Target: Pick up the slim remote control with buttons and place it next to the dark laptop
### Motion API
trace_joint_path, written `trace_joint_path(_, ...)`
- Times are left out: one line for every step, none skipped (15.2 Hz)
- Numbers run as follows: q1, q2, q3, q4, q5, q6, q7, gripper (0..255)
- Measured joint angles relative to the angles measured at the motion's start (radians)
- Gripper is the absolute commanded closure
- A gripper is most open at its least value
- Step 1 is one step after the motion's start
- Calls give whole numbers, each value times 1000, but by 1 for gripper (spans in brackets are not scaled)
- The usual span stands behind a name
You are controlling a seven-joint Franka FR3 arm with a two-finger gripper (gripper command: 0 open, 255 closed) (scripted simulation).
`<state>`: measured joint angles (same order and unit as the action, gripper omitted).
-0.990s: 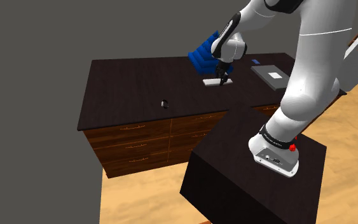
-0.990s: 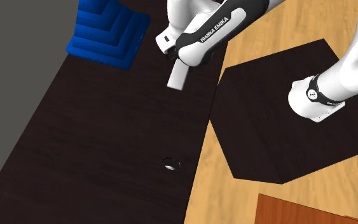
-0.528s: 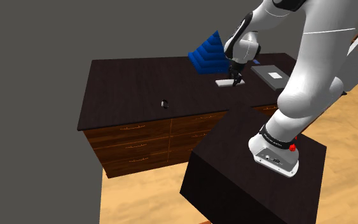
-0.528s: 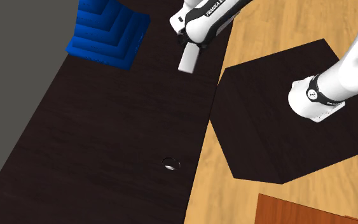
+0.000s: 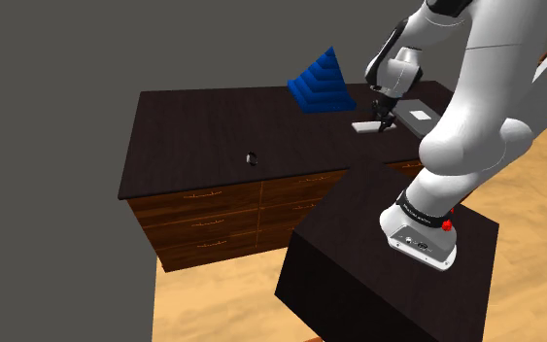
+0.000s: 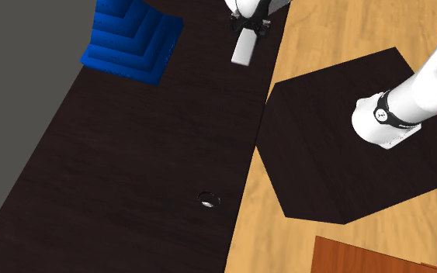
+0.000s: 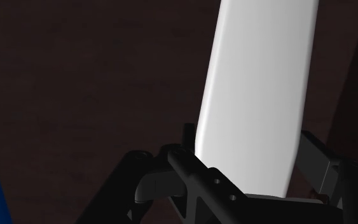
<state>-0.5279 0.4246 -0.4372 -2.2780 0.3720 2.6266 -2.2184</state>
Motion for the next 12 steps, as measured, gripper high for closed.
trace_joint_path(-24, 10, 0, 10, 7, -2, -27, 255)
trace_joint_path(-48, 18, -1, 19, 11, -5, -55, 255)
trace_joint_path(-76, 27, -4, 36, 14, -15, -85, 255)
trace_joint_path(-97, 37, -4, 51, 18, -22, -107, 255)
trace_joint_path(-113, 38, -8, 56, 18, -26, -125, 255)
trace_joint_path(-139, 53, -7, 75, 24, -33, -152, 255)
trace_joint_path(-165, 62, -8, 90, 27, -40, -179, 255)
trace_joint_path(-188, 70, -12, 108, 27, -51, -202, 255)
trace_joint_path(-211, 83, -10, 124, 33, -56, -225, 255)
trace_joint_path(-231, 92, -13, 142, 33, -67, -244, 255)
trace_joint_path(-255, 105, -13, 161, 37, -75, -267, 255)
trace_joint_path(-274, 112, -16, 182, 36, -90, -284, 255)
